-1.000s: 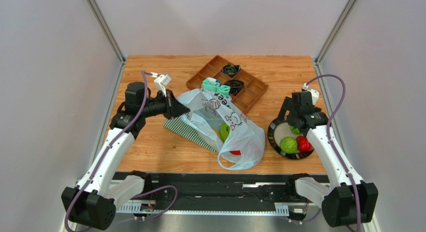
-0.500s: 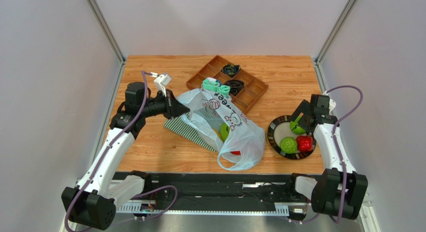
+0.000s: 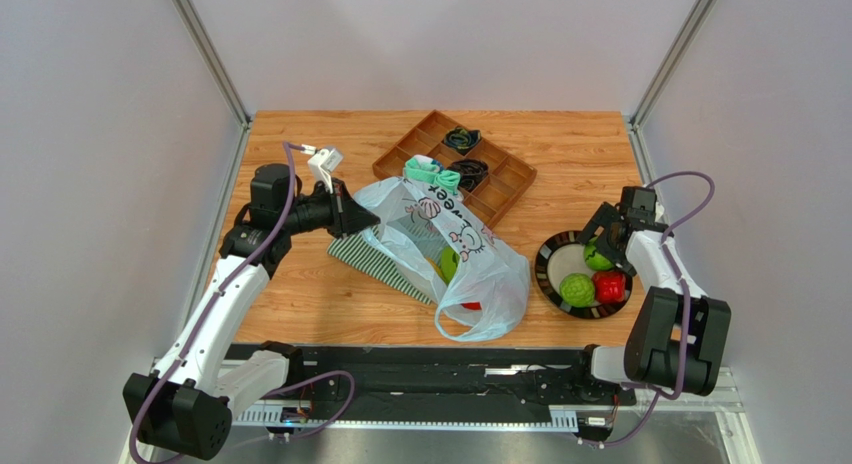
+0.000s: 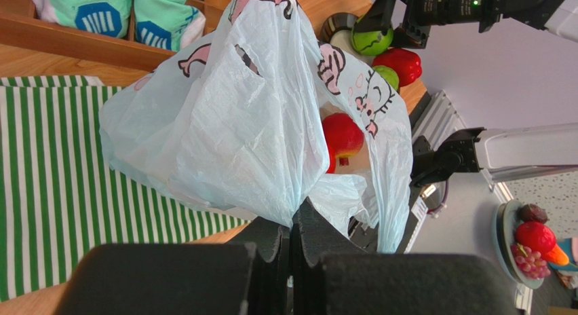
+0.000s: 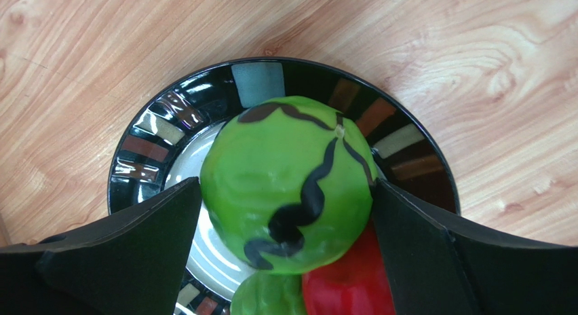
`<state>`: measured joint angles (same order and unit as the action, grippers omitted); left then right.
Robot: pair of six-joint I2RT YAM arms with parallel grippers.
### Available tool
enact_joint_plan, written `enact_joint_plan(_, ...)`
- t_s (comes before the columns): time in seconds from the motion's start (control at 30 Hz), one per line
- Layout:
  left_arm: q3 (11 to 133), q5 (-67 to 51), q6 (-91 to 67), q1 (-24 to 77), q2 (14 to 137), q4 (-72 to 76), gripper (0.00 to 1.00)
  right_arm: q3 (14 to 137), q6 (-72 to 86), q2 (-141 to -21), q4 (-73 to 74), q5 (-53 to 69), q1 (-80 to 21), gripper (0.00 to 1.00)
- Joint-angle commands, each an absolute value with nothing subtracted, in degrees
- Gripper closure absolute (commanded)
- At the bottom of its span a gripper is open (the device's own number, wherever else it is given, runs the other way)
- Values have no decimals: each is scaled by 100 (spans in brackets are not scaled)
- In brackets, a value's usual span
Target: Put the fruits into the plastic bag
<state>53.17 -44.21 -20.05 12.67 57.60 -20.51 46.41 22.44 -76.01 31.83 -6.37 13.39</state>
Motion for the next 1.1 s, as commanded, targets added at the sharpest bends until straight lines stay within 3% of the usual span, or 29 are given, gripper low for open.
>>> enact_joint_plan(0.0, 5379, -4377, -1890, 1230, 5783, -1978, 100, 4702, 2083, -7865, 2751, -440, 1371, 3)
enact_joint_plan(0.13, 5379, -4368, -1898, 1230, 5775, -1986, 100, 4711, 2022, -7989, 2725, -448, 1371, 9)
enact_joint_plan(0.27, 5379, -4368, -1890, 1230, 5783, -1986, 100, 4676, 1951, -7910, 2716, -457, 1371, 28)
enact_joint_plan(0.53, 5379, -4386, -1907, 1230, 5783, -1986, 100, 4658, 1705, -7419, 2794, -115, 1362, 56)
enact_joint_plan(0.87, 5379, -4456, -1925, 1230, 5766, -1969, 100, 5132, 1512, -5987, 3322, 377, 1275, 65)
enact_joint_plan(1.07, 5370, -4535, -1942, 1230, 5757, -1925, 100, 5335, 1231, -5397, 3139, 1964, 837, 70)
